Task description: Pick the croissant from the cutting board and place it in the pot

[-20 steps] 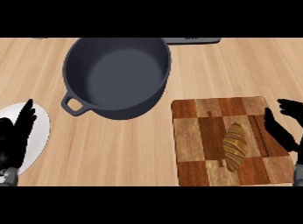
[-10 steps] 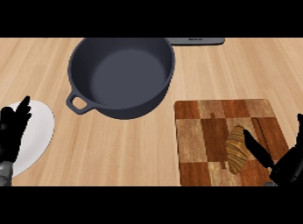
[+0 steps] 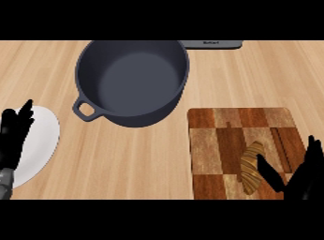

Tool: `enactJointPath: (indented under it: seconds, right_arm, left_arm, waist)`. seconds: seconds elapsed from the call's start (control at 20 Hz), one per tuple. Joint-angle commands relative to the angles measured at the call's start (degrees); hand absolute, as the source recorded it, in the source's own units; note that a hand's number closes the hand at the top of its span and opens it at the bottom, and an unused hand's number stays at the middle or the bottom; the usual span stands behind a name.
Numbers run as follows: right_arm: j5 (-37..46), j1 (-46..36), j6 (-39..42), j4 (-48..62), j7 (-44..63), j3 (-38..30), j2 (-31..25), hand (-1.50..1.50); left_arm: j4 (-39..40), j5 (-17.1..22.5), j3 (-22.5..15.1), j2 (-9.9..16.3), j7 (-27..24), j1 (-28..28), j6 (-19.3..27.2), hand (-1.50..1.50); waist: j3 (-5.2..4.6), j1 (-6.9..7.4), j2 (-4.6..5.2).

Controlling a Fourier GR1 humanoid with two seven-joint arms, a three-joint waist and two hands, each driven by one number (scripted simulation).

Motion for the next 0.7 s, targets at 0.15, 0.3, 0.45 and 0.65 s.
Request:
enactJointPath:
  seconds: [0.15, 0.3, 0.45, 0.65]
  right_arm:
    - [1.3, -5.5, 27.1, -7.3, 24.1, 8.1, 0.3, -1.50]
    - [-0.6, -8.8, 34.4, -11.8, 34.5, 13.2, 0.3, -1.50]
    - [-0.9, -12.1, 37.8, -11.4, 40.8, 14.4, 0.3, -1.50]
    - [-2.8, -14.8, 39.8, -12.0, 43.4, 11.5, 0.3, -1.50]
  left_arm:
    - [0.2, -1.1, -0.8, 0.0, 1.5, -1.8, -0.2, 0.00]
    - [-1.9, 0.6, 0.1, 0.6, 0.6, 0.5, -2.0, 0.00]
    - [0.5, -0.4, 0.2, -0.5, 2.1, -2.9, -0.9, 0.00]
    - [2.1, -1.1, -0.2, -2.0, 0.6, -2.5, -0.5, 0.00]
  waist:
    - [0.37, 1.02, 0.03]
    - [0.48, 1.80, -0.33]
    - [0.56, 0.70, -0.02]
    - [0.55, 0.59, 0.07]
